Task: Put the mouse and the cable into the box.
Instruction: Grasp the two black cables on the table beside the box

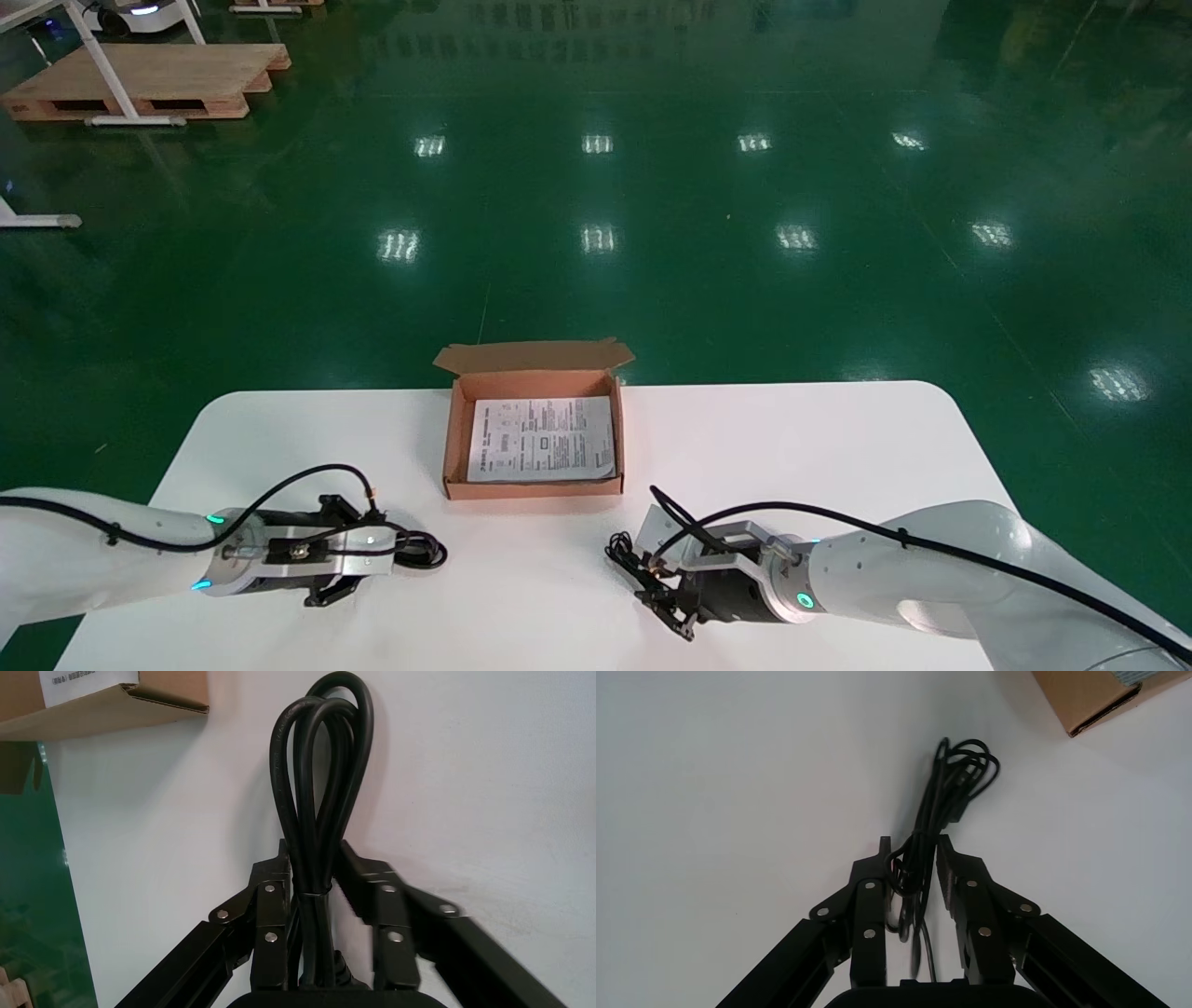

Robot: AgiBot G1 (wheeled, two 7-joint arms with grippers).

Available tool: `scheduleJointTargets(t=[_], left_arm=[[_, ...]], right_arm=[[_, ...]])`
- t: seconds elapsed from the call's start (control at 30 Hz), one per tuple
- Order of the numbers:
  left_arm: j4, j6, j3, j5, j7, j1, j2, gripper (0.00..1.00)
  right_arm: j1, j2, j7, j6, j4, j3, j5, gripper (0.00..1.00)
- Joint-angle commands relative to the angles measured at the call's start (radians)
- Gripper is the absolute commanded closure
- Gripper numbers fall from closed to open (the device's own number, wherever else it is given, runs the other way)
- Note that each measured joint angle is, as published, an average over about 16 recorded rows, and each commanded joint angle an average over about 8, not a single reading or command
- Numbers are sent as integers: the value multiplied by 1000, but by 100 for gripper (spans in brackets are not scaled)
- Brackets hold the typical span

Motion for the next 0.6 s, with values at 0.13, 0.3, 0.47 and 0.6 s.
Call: scheduleJointTargets(t=[0.13, 0.3, 0.47, 0.6], left_arm=[[-1, 0, 0, 0, 0, 0, 0, 100], [-1, 0, 0, 0, 0, 0, 0, 100], [-17, 8, -6, -6, 6, -20, -18, 100], [-70, 44, -25, -32, 18, -67, -58, 100]], right_arm=[[0, 0, 0, 0, 0, 0, 0, 100], [0, 1, 0, -1, 1, 0, 0, 100], [14, 25, -7, -7, 18, 9, 11, 100], [52, 91, -19, -22, 67, 34, 39, 100]])
